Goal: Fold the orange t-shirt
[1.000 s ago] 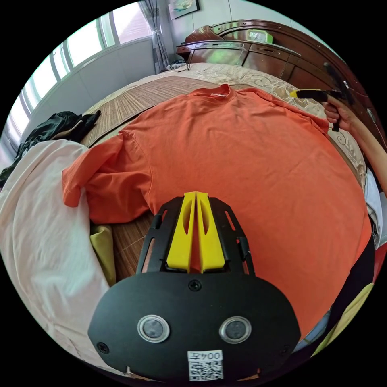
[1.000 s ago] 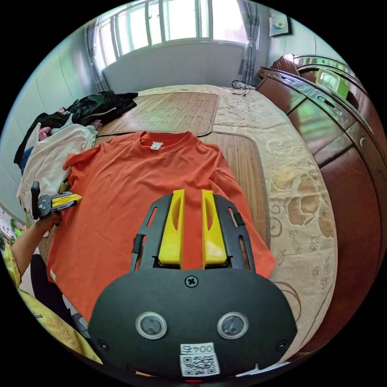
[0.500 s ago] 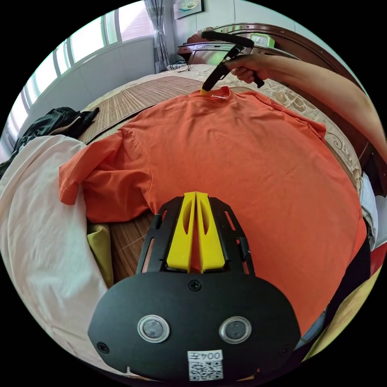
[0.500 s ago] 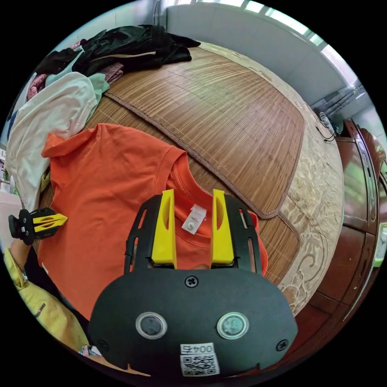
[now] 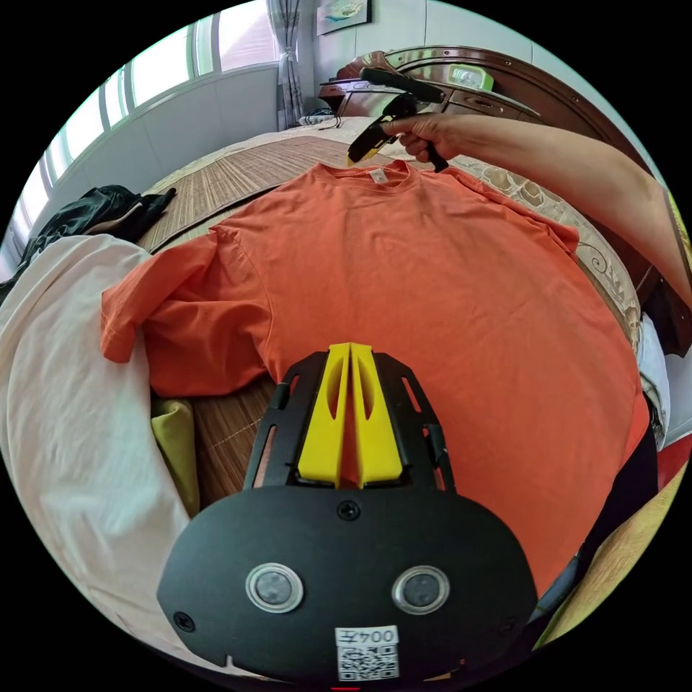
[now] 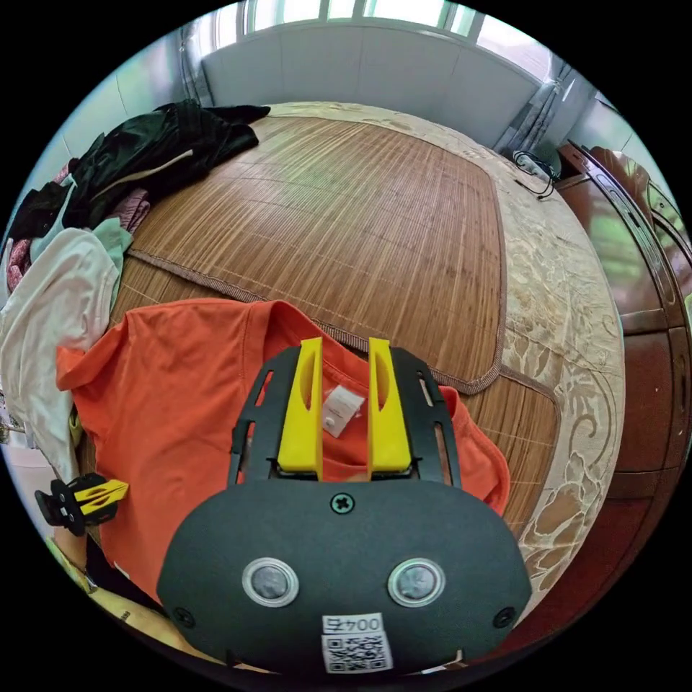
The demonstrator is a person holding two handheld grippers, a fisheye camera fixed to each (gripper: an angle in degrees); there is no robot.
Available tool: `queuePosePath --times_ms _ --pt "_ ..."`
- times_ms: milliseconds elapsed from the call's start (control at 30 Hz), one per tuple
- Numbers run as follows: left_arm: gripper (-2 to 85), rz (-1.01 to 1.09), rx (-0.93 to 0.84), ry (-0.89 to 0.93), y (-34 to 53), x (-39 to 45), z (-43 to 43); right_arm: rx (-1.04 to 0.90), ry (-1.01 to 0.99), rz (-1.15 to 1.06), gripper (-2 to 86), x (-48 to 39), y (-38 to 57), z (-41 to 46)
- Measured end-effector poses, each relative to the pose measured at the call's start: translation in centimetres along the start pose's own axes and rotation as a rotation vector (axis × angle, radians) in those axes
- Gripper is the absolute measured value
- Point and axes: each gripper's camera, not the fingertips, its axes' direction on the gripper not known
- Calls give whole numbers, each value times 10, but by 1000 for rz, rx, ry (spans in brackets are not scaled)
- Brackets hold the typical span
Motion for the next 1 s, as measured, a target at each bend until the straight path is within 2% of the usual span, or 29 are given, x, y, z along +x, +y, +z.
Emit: queuePosePath --times_ms 200,300,400,500,633,767,900,1000 --pt "4 -13 0 27 1 -7 0 135 -161 22 1 36 65 -33" --pt "4 -20 -1 41 2 -9 0 106 -209 27 -4 33 75 -19" --pt "4 -16 -1 31 2 -8 0 -41 -157 52 -4 32 80 10" --pt "4 -8 -1 13 3 -6 0 112 -142 94 1 46 110 -31" --pt "4 -21 0 41 3 -10 1 237 -140 145 37 86 214 -97" --pt "4 -23 -3 45 2 -9 1 222 -16 288 81 150 342 -130" --pt "4 -7 -2 17 1 -3 -1 222 -218 628 112 250 474 -145" --pt "4 3 -55 82 -4 -6 -7 227 -337 732 133 284 517 -140"
